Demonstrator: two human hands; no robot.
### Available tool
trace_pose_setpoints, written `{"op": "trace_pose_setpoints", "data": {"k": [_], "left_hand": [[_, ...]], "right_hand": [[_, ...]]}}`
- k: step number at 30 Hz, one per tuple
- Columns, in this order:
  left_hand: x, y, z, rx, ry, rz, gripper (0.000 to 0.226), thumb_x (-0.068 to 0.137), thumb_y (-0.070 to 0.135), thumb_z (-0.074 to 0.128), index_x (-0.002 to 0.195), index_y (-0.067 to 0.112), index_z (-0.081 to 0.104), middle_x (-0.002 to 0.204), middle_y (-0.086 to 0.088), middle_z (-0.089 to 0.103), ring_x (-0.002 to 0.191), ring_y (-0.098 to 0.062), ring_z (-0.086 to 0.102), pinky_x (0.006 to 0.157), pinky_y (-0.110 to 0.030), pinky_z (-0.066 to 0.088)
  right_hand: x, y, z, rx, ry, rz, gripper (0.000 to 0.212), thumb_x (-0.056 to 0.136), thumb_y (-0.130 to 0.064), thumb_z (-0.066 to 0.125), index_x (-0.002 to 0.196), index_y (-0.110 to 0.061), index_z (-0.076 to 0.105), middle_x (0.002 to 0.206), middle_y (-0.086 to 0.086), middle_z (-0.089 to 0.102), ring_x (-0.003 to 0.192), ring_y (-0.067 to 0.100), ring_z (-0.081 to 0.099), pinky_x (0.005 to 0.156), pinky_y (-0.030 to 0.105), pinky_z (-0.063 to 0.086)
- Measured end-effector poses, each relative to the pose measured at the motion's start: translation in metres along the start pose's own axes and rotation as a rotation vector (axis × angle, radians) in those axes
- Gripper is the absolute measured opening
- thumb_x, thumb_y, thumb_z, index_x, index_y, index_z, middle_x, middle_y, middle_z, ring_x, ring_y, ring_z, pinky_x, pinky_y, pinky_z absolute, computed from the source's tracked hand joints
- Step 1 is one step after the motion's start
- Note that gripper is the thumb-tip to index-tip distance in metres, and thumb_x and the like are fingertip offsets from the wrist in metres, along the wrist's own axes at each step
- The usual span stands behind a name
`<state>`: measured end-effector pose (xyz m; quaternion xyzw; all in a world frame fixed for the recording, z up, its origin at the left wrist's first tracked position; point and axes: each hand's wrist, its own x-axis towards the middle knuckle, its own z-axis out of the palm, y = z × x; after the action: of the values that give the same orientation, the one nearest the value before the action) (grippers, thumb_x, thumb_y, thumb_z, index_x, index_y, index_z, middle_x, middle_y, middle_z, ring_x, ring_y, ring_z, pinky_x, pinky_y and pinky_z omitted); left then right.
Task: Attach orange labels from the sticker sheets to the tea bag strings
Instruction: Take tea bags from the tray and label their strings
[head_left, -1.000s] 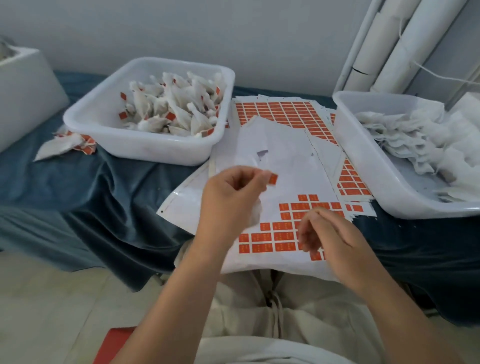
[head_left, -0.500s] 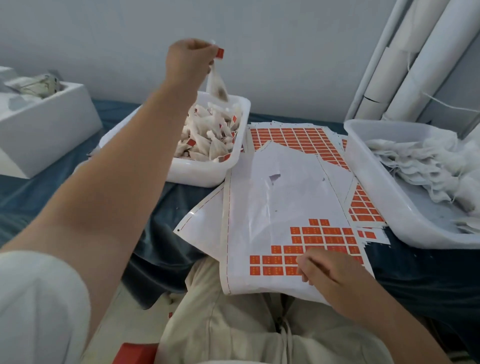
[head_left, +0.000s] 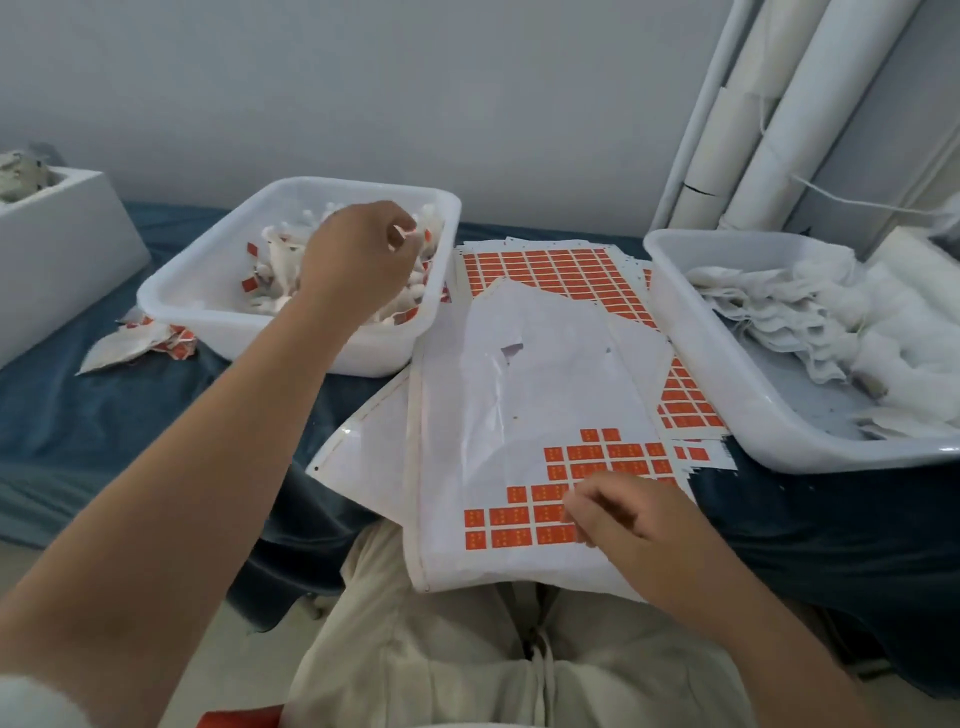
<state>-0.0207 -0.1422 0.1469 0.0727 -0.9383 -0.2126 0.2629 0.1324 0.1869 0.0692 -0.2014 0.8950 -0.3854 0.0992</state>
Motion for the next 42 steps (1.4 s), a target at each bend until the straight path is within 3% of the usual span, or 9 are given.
{"op": "trace_pose_setpoints", "data": {"k": [5, 13, 15, 20, 24, 28, 32, 35, 42], "left_hand": [[-0.092, 0.052, 0.011, -0.254, -0.017, 0.113, 0.016, 0.101, 0.040, 0.064, 0.112, 0.033, 0.073, 0.093, 0.021, 0.067, 0.080, 0.001, 0.062, 0.070, -0.021, 0.050], [-0.191, 0.072, 0.050, -0.469, -0.271, -0.042, 0.008, 0.099, 0.053, 0.062, 0.091, 0.051, 0.063, 0.085, 0.034, 0.063, 0.089, 0.013, 0.061, 0.065, -0.008, 0.042], [-0.197, 0.071, 0.055, -0.498, -0.307, -0.073, 0.012, 0.099, 0.052, 0.062, 0.088, 0.052, 0.061, 0.082, 0.034, 0.065, 0.094, 0.022, 0.055, 0.064, -0.008, 0.041], [-0.203, 0.076, 0.054, -0.596, -0.360, -0.058, 0.014, 0.095, 0.057, 0.059, 0.083, 0.053, 0.064, 0.096, 0.044, 0.062, 0.093, 0.018, 0.061, 0.053, -0.004, 0.046], [-0.207, 0.083, 0.048, -0.698, -0.411, -0.042, 0.015, 0.094, 0.055, 0.060, 0.082, 0.050, 0.067, 0.093, 0.039, 0.067, 0.091, 0.014, 0.064, 0.060, 0.001, 0.045], [-0.210, 0.086, 0.048, -0.722, -0.452, -0.052, 0.014, 0.096, 0.053, 0.062, 0.084, 0.048, 0.069, 0.094, 0.039, 0.068, 0.091, 0.013, 0.066, 0.062, -0.001, 0.047], [-0.210, 0.088, 0.047, -0.731, -0.469, -0.065, 0.012, 0.094, 0.054, 0.062, 0.085, 0.050, 0.068, 0.093, 0.040, 0.067, 0.091, 0.013, 0.066, 0.062, -0.001, 0.048], [-0.211, 0.090, 0.046, -0.733, -0.473, -0.066, 0.013, 0.094, 0.054, 0.062, 0.084, 0.049, 0.069, 0.094, 0.041, 0.067, 0.091, 0.013, 0.066, 0.062, 0.000, 0.047], [-0.213, 0.091, 0.046, -0.708, -0.480, -0.046, 0.013, 0.097, 0.050, 0.062, 0.085, 0.050, 0.067, 0.094, 0.042, 0.066, 0.091, 0.014, 0.066, 0.062, -0.001, 0.047]], "right_hand": [[-0.004, -0.007, -0.013, 0.282, 0.314, 0.025, 0.028, 0.092, -0.059, 0.058, 0.083, -0.035, 0.069, 0.073, -0.014, 0.070, 0.067, -0.002, 0.068, 0.064, 0.010, 0.052], [0.014, 0.039, -0.127, 0.212, 0.982, 0.140, 0.021, 0.096, -0.060, 0.052, 0.116, -0.060, 0.055, 0.124, -0.013, 0.066, 0.100, 0.005, 0.071, 0.084, 0.032, 0.058], [0.026, 0.066, -0.175, -0.131, 0.819, 0.299, 0.027, 0.099, -0.053, 0.053, 0.120, -0.043, 0.066, 0.131, -0.006, 0.066, 0.115, 0.015, 0.065, 0.094, 0.038, 0.050], [0.056, 0.125, -0.237, -0.894, -0.074, 0.884, 0.043, 0.098, -0.042, 0.071, 0.131, -0.013, 0.069, 0.138, 0.009, 0.064, 0.123, 0.028, 0.058, 0.099, 0.035, 0.045], [0.068, 0.156, -0.238, -1.020, -0.054, 1.051, 0.047, 0.097, -0.036, 0.072, 0.128, -0.002, 0.064, 0.113, 0.014, 0.062, 0.099, 0.029, 0.058, 0.094, 0.037, 0.047], [0.063, 0.168, -0.249, -1.029, 0.114, 1.020, 0.011, 0.094, -0.015, 0.064, 0.097, -0.006, 0.060, 0.094, 0.011, 0.056, 0.095, 0.032, 0.058, 0.091, 0.043, 0.050], [0.054, 0.160, -0.261, -0.985, 0.128, 0.905, 0.013, 0.100, -0.019, 0.058, 0.109, -0.011, 0.061, 0.126, 0.021, 0.063, 0.115, 0.039, 0.059, 0.101, 0.047, 0.047], [0.048, 0.149, -0.272, -0.837, 0.274, 0.703, 0.022, 0.103, -0.009, 0.048, 0.084, -0.006, 0.058, 0.096, 0.025, 0.064, 0.088, 0.038, 0.060, 0.082, 0.044, 0.047], [0.031, 0.082, -0.246, -0.582, 0.569, 0.277, 0.007, 0.107, -0.029, 0.051, 0.102, -0.028, 0.057, 0.082, -0.015, 0.064, 0.072, 0.011, 0.063, 0.067, 0.034, 0.039]]}}
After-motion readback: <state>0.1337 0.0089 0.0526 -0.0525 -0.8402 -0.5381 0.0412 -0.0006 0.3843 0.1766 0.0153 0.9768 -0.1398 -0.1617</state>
